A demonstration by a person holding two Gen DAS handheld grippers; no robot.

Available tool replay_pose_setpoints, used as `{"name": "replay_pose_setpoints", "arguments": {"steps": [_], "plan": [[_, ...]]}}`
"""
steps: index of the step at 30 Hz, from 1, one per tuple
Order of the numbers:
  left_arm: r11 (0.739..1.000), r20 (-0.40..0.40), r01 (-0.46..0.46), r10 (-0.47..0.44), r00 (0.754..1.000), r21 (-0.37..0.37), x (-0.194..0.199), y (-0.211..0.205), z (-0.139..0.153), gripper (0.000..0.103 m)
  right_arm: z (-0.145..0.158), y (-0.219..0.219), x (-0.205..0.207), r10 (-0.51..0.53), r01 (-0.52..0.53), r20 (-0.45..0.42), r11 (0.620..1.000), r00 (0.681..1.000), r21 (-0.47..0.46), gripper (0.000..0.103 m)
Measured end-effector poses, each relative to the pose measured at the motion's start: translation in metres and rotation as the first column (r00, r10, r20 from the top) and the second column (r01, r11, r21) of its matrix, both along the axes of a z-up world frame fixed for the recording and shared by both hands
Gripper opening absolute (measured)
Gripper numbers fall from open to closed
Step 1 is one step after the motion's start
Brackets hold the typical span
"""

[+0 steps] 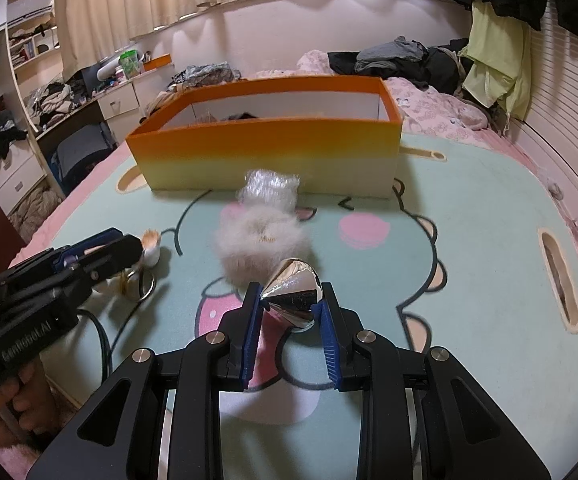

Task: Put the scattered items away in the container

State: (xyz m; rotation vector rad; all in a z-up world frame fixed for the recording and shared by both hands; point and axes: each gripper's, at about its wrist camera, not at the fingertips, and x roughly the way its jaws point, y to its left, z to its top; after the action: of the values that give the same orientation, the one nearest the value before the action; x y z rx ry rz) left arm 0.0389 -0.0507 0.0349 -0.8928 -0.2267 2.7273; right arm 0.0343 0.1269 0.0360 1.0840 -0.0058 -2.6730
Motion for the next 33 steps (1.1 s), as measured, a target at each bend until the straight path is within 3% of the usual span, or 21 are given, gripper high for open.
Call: {"name": "replay_pose_setpoints", "arguments": {"steps": [3,7,11,15,21,24,25,26,28,33], "plan": [[0.999,-0.021,0.009,-0.008,1.0,0.046,-0.006,-0.007,0.018,0.031,0.017,0.004,-0.004,0.004,-0.004,-0.041,1.0,0.999,0.004,0.029],[0.999,-0.098,0.019,-0.015,0.995,0.043,-0.02,-0.003,0.055,0.031,0.045,0.008,-0.026,0.041,-0.043,-0.05,0.998,0.998,-0.043,0.029],[0.994,-0.095,0.059,-0.051,0.994,0.091,-0.067,0.007,0.086,0.031,0.065,0.004,-0.071,0.038,-0.04,-0.051,0.998,0.998,-0.049,0.029],[0.997,-0.034,0.052,-0.05,0.998,0.051,-0.113,0.022,0.086,0.031,0.062,-0.001,-0.114,0.02,-0.02,0.003,0.998,1.0,-0.055,0.029],[0.998,0.078,0.037,-0.042,0.996,0.058,-0.147,0.027,0.06,0.031,0.046,-0.006,-0.138,-0.002,0.003,0.066,1.0,0.998,-0.025,0.03],[0.997,0.087,0.027,-0.033,0.996,0.076,-0.145,0.022,0.055,0.041,0.047,0.003,-0.139,-0.022,0.027,0.083,0.998,0.996,-0.063,0.048],[0.996,0.077,0.032,-0.038,0.996,0.082,-0.141,0.02,0.056,0.048,0.05,0.008,-0.137,-0.033,0.039,0.074,0.995,0.997,-0.088,0.063],[0.996,0.062,0.038,-0.043,0.997,0.081,-0.135,0.019,0.059,0.051,0.053,0.012,-0.133,-0.042,0.048,0.057,0.993,0.997,-0.112,0.07],[0.997,0.029,0.04,-0.042,0.999,0.062,-0.123,0.017,0.065,0.056,0.061,0.018,-0.124,-0.055,0.057,0.016,0.989,0.998,-0.134,0.07],[0.999,0.016,0.029,-0.029,0.999,0.024,-0.083,0.012,0.069,0.077,0.072,0.016,-0.082,-0.072,0.069,-0.067,0.996,0.995,-0.052,0.07]]}}
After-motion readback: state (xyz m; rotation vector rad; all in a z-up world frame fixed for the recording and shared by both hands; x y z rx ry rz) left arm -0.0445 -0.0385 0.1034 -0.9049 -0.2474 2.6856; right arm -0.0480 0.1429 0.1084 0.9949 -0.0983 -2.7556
